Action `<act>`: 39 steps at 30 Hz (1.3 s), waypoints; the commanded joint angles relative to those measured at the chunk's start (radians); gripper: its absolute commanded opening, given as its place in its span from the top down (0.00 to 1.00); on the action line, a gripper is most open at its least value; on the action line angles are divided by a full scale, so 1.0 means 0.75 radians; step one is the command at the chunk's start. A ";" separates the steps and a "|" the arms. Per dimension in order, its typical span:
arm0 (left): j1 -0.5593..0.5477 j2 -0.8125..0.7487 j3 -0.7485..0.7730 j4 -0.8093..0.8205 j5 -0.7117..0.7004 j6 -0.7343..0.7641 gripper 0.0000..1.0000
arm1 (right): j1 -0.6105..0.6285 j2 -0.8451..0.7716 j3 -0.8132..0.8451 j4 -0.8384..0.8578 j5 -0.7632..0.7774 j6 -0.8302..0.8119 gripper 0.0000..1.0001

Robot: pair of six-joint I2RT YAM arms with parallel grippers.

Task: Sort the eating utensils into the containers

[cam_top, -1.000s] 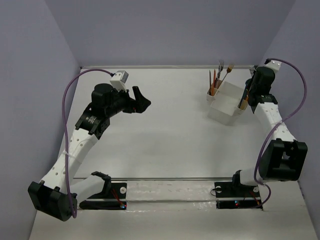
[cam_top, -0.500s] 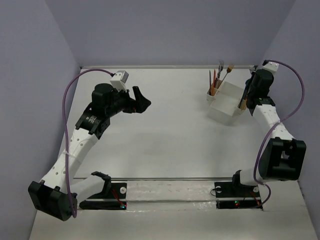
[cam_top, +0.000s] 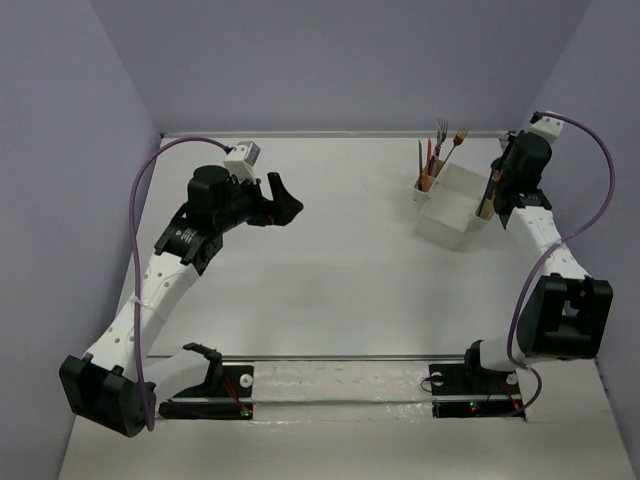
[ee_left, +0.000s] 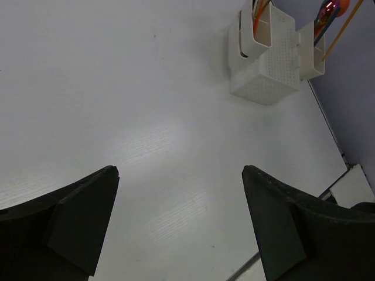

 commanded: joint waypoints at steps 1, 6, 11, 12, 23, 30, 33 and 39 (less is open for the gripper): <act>-0.004 0.012 0.059 0.023 0.023 0.017 0.01 | 0.006 0.031 -0.050 0.132 0.039 0.004 0.93; -0.004 0.024 0.073 0.027 0.027 0.019 0.01 | 0.006 0.023 -0.158 0.213 0.010 0.063 0.90; -0.004 0.034 0.077 0.031 0.029 0.027 0.01 | 0.006 -0.018 -0.230 0.273 0.002 0.092 0.90; -0.004 0.034 0.073 0.033 0.029 0.027 0.01 | 0.006 -0.030 -0.256 0.275 -0.012 0.098 0.89; -0.004 0.016 0.063 0.045 0.033 0.027 0.01 | 0.120 -0.224 -0.412 0.193 0.014 0.133 0.72; -0.004 0.002 0.057 0.055 0.043 0.019 0.01 | 0.120 -0.296 -0.353 0.126 -0.008 0.063 0.76; -0.004 -0.008 0.053 0.064 0.047 0.011 0.01 | 0.120 -0.322 -0.353 0.105 -0.030 0.047 0.76; -0.004 -0.023 0.045 0.068 0.047 -0.002 0.01 | 0.120 -0.418 -0.328 -0.068 -0.173 0.055 0.65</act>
